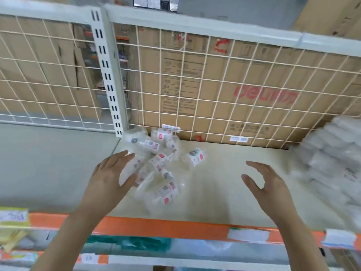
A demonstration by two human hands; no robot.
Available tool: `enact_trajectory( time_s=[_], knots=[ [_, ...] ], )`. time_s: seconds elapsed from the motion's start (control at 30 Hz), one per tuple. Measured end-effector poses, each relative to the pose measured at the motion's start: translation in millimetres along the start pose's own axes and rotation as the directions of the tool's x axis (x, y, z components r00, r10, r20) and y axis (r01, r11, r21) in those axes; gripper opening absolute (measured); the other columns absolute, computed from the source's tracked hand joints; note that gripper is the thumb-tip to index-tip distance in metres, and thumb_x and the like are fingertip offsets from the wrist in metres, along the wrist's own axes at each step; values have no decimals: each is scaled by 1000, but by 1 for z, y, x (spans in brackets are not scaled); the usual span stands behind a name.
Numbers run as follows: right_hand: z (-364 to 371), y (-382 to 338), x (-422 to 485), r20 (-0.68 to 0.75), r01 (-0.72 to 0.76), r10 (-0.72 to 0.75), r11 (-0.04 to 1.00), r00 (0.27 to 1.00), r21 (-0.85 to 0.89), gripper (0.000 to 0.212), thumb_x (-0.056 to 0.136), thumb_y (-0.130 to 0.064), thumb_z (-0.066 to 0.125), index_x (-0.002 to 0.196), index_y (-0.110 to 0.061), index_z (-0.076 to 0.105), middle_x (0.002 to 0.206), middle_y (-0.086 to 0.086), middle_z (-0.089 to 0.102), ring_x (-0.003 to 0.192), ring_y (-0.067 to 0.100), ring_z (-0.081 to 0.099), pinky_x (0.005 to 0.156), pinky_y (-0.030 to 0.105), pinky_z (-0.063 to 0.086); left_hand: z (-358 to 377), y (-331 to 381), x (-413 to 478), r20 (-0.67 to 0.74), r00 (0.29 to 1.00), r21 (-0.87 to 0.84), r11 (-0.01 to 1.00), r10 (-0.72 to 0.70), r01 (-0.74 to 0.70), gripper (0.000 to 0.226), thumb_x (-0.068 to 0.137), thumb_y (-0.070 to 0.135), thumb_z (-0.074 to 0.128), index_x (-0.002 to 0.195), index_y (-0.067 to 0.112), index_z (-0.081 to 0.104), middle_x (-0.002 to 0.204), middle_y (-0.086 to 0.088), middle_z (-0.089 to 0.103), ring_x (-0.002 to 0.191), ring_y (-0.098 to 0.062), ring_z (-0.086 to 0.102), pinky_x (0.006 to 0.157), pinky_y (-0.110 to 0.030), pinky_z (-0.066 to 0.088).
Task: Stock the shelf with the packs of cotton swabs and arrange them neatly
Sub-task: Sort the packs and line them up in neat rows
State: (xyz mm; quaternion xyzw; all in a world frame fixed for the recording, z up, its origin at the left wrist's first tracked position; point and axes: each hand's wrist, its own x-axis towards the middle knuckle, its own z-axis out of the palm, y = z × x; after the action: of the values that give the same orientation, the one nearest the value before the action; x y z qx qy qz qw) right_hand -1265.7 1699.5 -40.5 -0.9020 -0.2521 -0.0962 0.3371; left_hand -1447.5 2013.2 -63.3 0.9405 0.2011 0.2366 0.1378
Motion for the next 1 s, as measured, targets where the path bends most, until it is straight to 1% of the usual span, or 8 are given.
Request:
enact_trajectory(
  time_s=[0.07, 0.27, 0.4, 0.5, 0.63, 0.77, 0.83, 1.0],
  knots=[
    [19, -21, 9, 18, 2, -2, 1000, 1000, 9, 35, 86, -22, 65, 120, -19, 60, 121, -3, 59, 107, 20, 57, 78, 27, 39, -5, -20, 4, -1, 1000, -14, 1000, -9, 9, 61, 80, 52, 37, 125, 16, 60, 128, -5, 59, 113, -28, 55, 92, -44, 42],
    [62, -67, 26, 82, 52, -53, 999, 995, 15, 36, 88, -25, 63, 124, -22, 58, 123, -8, 56, 111, 11, 53, 80, 18, 33, -15, -63, 15, 33, 998, -18, 999, -49, 50, 66, 80, 55, 33, 128, 17, 57, 132, -4, 56, 119, -29, 52, 97, -42, 38],
    [77, -79, 36, 121, 100, -99, 995, 988, -1, 36, 88, -25, 63, 123, -22, 58, 122, -7, 58, 109, 12, 54, 79, 17, 34, -16, -76, 21, 38, 996, -26, 996, -82, 83, 68, 79, 55, 32, 129, 16, 56, 134, -4, 55, 122, -29, 50, 99, -42, 36],
    [85, -82, 42, 139, 121, -122, 993, 983, 15, 35, 88, -24, 63, 123, -21, 59, 121, -5, 59, 108, 14, 55, 80, 16, 33, -16, -78, 26, 47, 994, -41, 994, -102, 104, 59, 82, 48, 42, 130, 16, 55, 135, -4, 53, 123, -29, 48, 101, -42, 34],
    [105, -92, 56, 173, 198, -197, 980, 965, 13, 34, 85, -20, 67, 118, -17, 62, 115, -1, 63, 100, 17, 58, 73, 7, 33, -10, -73, 38, 62, 994, -72, 993, -91, 96, 59, 82, 49, 42, 131, 17, 55, 134, -1, 54, 122, -26, 49, 100, -37, 35],
    [129, -98, 85, 233, 272, -270, 962, 934, 24, 38, 85, -20, 68, 122, -15, 61, 114, 3, 63, 97, 24, 60, 80, 25, 41, 6, -56, 62, 137, 990, -117, 992, -23, 39, 69, 79, 57, 31, 134, 20, 50, 136, 2, 50, 124, -21, 46, 101, -32, 33],
    [140, -101, 100, 265, 260, -260, 965, 929, 34, 41, 86, -21, 65, 126, -17, 58, 118, 3, 60, 104, 24, 57, 87, 31, 42, 17, -48, 76, 169, 985, -118, 992, -24, 44, 67, 81, 56, 33, 135, 20, 49, 134, 4, 51, 121, -19, 48, 99, -31, 33],
    [167, -108, 137, 338, 318, -306, 948, 890, 20, 43, 90, -21, 58, 132, -16, 52, 128, 6, 56, 115, 25, 54, 93, 34, 42, 42, -46, 115, 128, 982, -38, 989, -137, 143, 41, 94, 28, 52, 134, 17, 49, 132, 0, 52, 119, -22, 48, 97, -32, 32]
  ],
)
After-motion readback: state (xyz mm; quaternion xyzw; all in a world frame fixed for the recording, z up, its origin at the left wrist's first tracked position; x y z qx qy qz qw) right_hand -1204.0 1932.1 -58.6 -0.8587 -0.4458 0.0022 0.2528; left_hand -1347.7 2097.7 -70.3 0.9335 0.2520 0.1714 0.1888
